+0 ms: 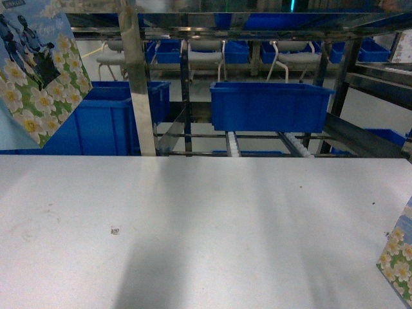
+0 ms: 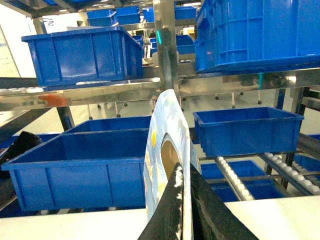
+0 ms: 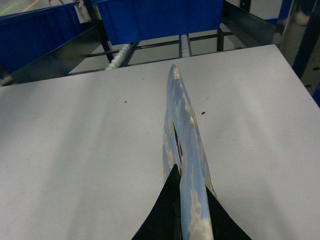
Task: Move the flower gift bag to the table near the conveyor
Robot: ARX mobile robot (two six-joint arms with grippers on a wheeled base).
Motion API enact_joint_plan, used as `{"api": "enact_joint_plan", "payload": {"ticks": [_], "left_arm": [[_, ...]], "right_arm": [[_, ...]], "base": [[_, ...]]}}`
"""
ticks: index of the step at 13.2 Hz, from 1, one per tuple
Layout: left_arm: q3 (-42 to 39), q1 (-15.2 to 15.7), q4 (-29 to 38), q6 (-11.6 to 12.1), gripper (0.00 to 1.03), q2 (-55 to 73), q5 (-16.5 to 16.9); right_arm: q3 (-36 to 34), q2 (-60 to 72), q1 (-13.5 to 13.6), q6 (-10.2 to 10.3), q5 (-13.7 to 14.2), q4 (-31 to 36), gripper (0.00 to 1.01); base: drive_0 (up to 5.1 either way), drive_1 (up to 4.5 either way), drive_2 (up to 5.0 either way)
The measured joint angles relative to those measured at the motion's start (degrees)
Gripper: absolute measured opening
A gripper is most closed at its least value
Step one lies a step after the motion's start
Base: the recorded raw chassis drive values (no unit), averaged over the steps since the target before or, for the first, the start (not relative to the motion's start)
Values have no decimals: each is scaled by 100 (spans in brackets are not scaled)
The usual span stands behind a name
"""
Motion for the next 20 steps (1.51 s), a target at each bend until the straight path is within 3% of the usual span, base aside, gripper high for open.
{"api": "enact_joint_plan", "payload": {"ticks": [4, 10, 13, 16, 18, 20], "left_arm": [[0, 0, 0, 0, 2, 0, 0], [0, 0, 0, 0, 2, 0, 2], [0, 0, -2, 0, 2, 0, 0], [0, 0, 0, 0, 2, 0, 0], [0, 0, 0, 0, 2, 0, 2], [0, 0, 0, 0, 2, 0, 0]], "right_arm": [[219, 199, -55, 2, -4, -17, 2], [-247, 7, 203, -72, 13, 42, 2], [-490, -214, 157, -116, 254, -72, 35], [-529, -1156, 22, -160, 579, -24, 72], [-643, -2107, 9, -304, 844, -35, 100], [-693, -2420, 59, -387, 935, -31, 99]], "base": [[0, 0, 0], [0, 0, 0], [0, 0, 0], [0, 0, 0], [0, 0, 0], [0, 0, 0]]}}
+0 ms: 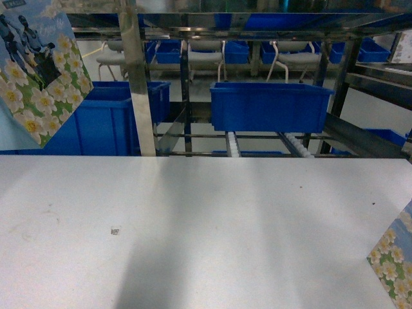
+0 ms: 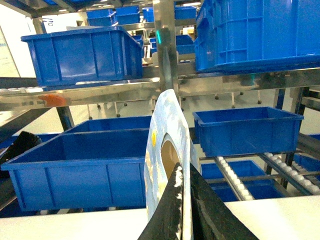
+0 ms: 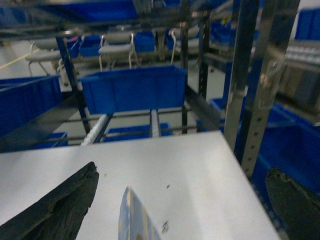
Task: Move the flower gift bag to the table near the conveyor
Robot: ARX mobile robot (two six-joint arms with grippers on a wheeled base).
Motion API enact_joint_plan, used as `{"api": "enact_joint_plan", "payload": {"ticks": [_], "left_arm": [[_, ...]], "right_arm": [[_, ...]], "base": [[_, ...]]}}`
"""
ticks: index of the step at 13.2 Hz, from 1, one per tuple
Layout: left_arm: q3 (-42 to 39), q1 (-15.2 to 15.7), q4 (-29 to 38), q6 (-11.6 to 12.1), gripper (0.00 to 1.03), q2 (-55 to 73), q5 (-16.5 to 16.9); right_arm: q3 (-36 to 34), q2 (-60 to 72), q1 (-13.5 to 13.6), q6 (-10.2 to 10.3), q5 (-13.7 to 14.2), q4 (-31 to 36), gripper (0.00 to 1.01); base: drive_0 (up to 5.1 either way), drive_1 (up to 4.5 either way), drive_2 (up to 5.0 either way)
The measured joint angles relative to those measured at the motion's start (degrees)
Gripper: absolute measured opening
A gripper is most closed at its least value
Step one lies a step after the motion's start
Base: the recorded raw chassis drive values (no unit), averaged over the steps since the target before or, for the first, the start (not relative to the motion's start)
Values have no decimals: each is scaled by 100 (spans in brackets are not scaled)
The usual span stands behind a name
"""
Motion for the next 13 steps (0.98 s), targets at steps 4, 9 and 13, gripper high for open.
{"api": "enact_joint_plan", "payload": {"ticks": [4, 9, 13], "left_arm": [[0, 0, -4, 0, 2, 0, 0], [0, 0, 0, 0, 2, 0, 0], [-164, 131, 326, -98, 2, 109, -201]], "right_arm": [[-208, -2337, -20, -525, 310, -1672, 98], [-109, -5611, 356, -511, 472, -5115, 98], [98, -6273, 509, -470, 737, -6190, 98]], "base": [[0, 0, 0], [0, 0, 0], [0, 0, 0]]}}
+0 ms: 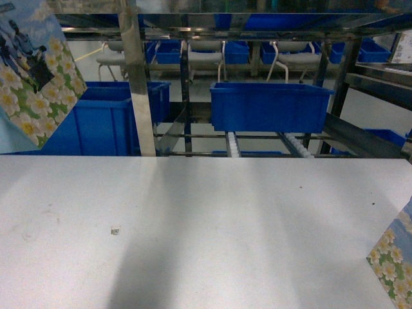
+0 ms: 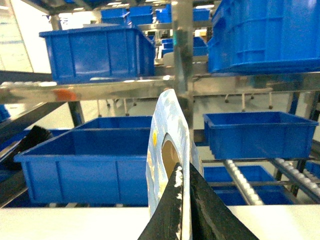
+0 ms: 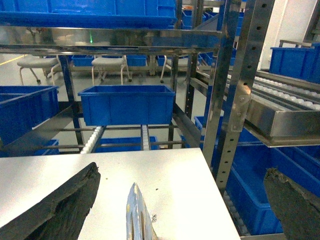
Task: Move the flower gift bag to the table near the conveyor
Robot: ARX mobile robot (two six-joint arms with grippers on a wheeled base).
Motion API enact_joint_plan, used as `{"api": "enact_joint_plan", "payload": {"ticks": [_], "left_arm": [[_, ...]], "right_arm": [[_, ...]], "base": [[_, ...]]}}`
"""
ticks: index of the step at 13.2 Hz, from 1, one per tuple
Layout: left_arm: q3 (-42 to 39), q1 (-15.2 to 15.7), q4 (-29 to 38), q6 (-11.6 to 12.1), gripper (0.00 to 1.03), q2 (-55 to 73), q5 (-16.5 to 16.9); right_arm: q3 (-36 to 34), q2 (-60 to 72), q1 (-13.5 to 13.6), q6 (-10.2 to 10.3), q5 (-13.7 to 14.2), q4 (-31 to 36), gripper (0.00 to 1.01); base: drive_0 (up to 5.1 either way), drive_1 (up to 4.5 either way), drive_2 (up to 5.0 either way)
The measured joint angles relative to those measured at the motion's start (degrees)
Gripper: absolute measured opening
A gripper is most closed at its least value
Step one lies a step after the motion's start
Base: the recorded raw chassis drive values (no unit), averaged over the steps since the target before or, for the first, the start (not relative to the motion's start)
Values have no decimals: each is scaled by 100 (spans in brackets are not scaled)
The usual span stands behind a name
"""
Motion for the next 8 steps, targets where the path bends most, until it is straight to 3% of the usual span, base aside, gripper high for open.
{"api": "enact_joint_plan", "payload": {"ticks": [3, 6, 8], "left_arm": [[-90, 181, 1016, -184, 2, 1034, -57], [-90, 175, 1882, -304, 2, 2114, -164], [-284, 251, 2855, -616, 2, 3060, -361]], "right_arm": [[2, -11, 0, 0, 2, 17, 98], [0, -11, 0, 0, 0, 17, 98], [2, -11, 0, 0, 0, 17, 98]], "base": [[0, 0, 0], [0, 0, 0], [0, 0, 0]]}}
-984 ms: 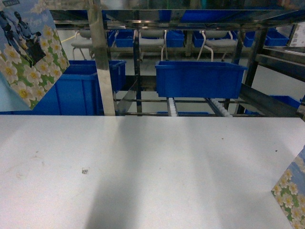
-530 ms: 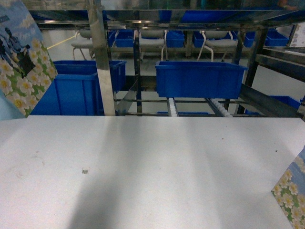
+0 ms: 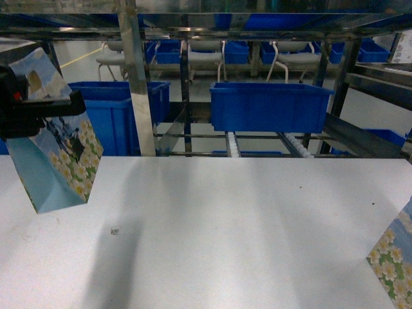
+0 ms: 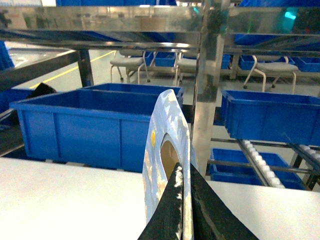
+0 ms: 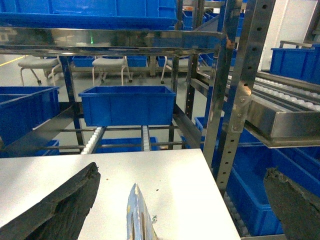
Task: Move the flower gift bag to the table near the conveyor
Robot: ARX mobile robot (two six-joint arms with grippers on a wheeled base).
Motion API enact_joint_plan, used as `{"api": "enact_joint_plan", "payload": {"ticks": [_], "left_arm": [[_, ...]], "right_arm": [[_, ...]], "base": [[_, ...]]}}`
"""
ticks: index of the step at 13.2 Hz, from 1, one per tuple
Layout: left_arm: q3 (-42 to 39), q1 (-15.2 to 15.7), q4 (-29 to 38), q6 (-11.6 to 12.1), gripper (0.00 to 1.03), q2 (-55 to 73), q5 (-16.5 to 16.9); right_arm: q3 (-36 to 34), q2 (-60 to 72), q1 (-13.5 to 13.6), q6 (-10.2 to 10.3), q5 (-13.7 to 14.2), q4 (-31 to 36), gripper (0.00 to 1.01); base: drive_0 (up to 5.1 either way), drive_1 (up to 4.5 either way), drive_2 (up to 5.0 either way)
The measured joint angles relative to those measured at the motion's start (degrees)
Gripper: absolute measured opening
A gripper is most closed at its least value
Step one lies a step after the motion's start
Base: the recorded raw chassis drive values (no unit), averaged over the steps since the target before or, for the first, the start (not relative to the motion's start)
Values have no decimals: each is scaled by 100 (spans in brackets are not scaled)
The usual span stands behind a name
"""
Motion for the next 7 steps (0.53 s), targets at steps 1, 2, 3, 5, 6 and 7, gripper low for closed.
{"api": "enact_joint_plan", "payload": {"ticks": [1, 2, 3, 5, 6, 7], "left_arm": [[-44, 2, 350, -131, 2, 461, -48], [-59, 4, 385, -256, 2, 789, -61], [-59, 4, 385, -341, 2, 1097, -7], [-57, 31, 380, -439, 2, 1517, 76], [-50, 31, 382, -448, 2, 1613, 94], [-22, 31, 382, -448, 2, 1733, 116]], "right_arm": [[-2, 0, 0, 0, 0, -2, 98], [-2, 0, 0, 0, 0, 0, 98], [-2, 0, 0, 0, 0, 0, 98], [0, 0, 0, 0, 0, 0, 98], [-2, 0, 0, 0, 0, 0, 98], [-2, 0, 0, 0, 0, 0, 98]], "base": [[0, 0, 0], [0, 0, 0], [0, 0, 0], [0, 0, 0], [0, 0, 0], [0, 0, 0]]}}
